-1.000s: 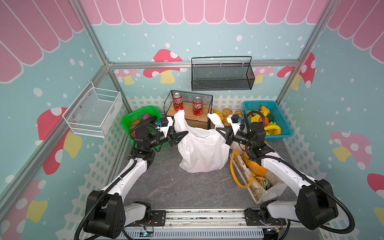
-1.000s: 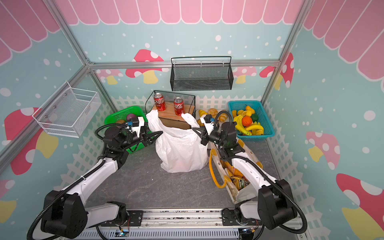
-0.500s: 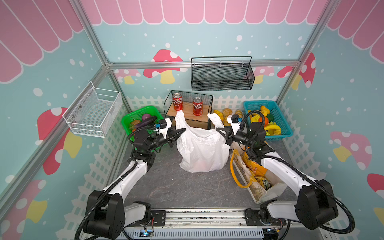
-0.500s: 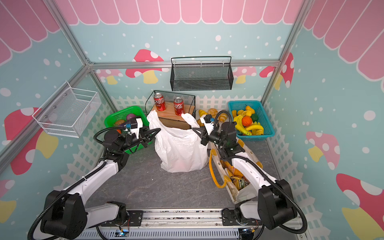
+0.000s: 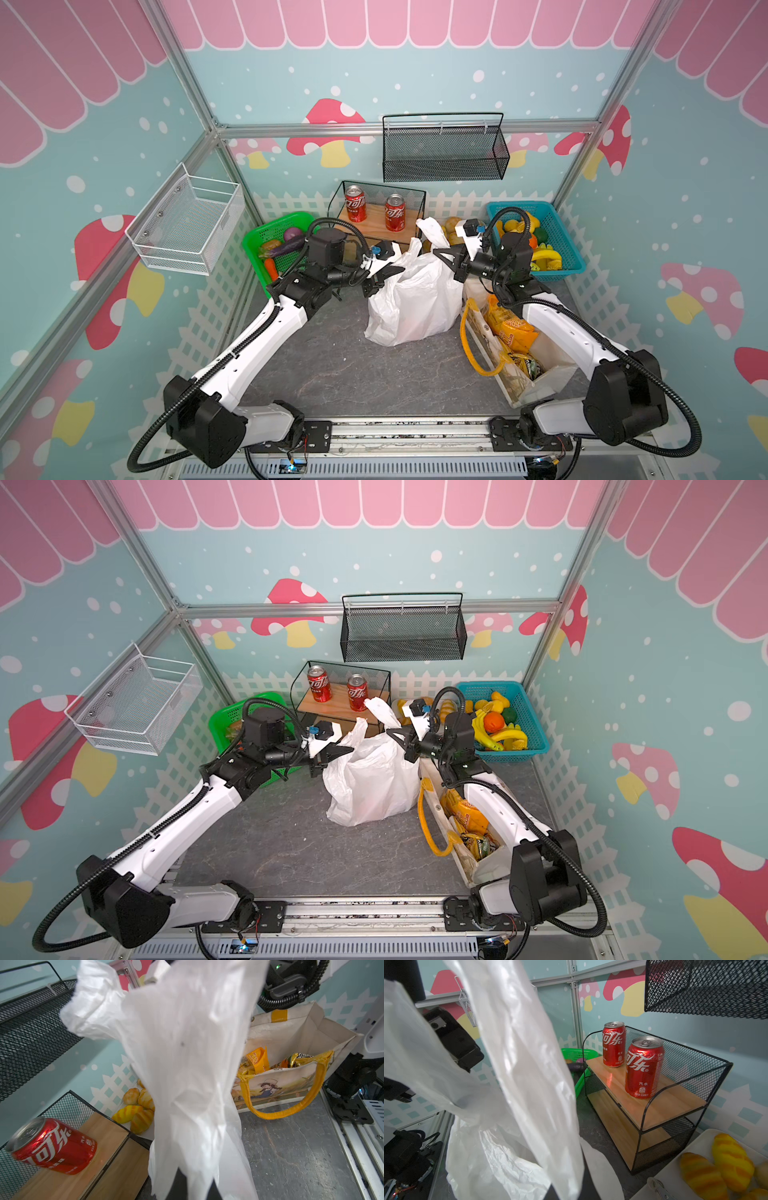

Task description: Place the mixed food into the grocery bags and tie them

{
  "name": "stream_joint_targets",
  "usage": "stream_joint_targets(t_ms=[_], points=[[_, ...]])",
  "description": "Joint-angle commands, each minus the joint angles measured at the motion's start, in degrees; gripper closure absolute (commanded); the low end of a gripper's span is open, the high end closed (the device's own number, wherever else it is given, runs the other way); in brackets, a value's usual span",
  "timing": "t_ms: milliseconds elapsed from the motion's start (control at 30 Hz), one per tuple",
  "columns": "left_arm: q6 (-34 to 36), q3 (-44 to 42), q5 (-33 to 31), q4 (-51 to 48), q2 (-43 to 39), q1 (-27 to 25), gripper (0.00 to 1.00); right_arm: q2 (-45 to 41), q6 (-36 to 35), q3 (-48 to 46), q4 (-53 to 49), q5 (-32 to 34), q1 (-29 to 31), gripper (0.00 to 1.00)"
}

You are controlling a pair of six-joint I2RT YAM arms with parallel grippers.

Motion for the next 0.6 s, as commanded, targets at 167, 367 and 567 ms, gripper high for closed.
stream_joint_targets(t_ms=[167,367,567], points=[[15.5,17.5,-8.1,-25.3,9.6,-3.4,1.0,1.2,-4.7,1.6,0.9,-7.2,-0.1,1.0],[18.5,27.1,-8.3,-31.4,15.5,-4.5,1.0,1.3,-7.4,-0.8,5.2,-8.9,-0.1,0.99],[20.3,32.6,-7.5,-35.4,19.4,-4.6,1.0,0.5,-9.0,-4.4,13.0,-11.4,-0.1,0.89]])
